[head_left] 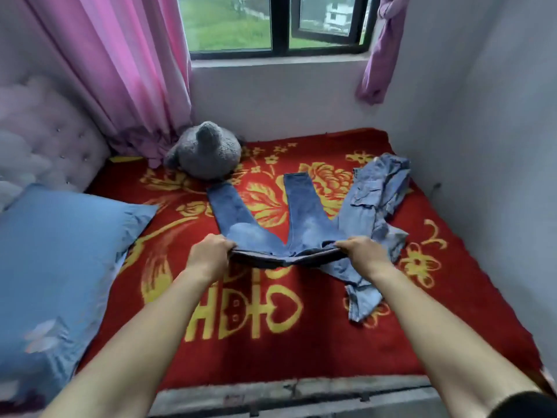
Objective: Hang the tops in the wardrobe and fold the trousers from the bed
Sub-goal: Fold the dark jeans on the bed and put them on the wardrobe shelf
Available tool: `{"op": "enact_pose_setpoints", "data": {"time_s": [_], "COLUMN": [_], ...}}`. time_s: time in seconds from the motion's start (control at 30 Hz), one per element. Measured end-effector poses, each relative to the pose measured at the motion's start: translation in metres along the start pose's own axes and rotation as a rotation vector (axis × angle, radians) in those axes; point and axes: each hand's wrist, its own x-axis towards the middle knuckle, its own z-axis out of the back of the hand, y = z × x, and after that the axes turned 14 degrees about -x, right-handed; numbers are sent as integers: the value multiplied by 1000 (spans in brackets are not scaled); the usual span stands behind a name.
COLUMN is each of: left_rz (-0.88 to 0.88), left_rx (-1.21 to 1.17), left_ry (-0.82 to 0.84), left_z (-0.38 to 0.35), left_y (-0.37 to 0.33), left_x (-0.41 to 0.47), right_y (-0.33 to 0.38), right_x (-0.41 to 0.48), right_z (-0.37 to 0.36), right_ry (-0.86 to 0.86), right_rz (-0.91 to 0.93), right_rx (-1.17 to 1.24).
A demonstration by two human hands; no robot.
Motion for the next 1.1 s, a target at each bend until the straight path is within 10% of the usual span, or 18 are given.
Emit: {"op": "enact_pose_setpoints", "data": {"time_s": [0.8,1.1], "left_rz": [134,317], "left_rx": [165,-10], "left_ry": [582,755], "left_z": [-362,-422], "left_y": [43,46], "left_x": [-206,-221], "right_y": [85,68], "right_x": [-181,-176], "right_z": [-351,-397], "right_ry": [479,681], "right_rz": [173,32], "right_rx": [-169,151]}}
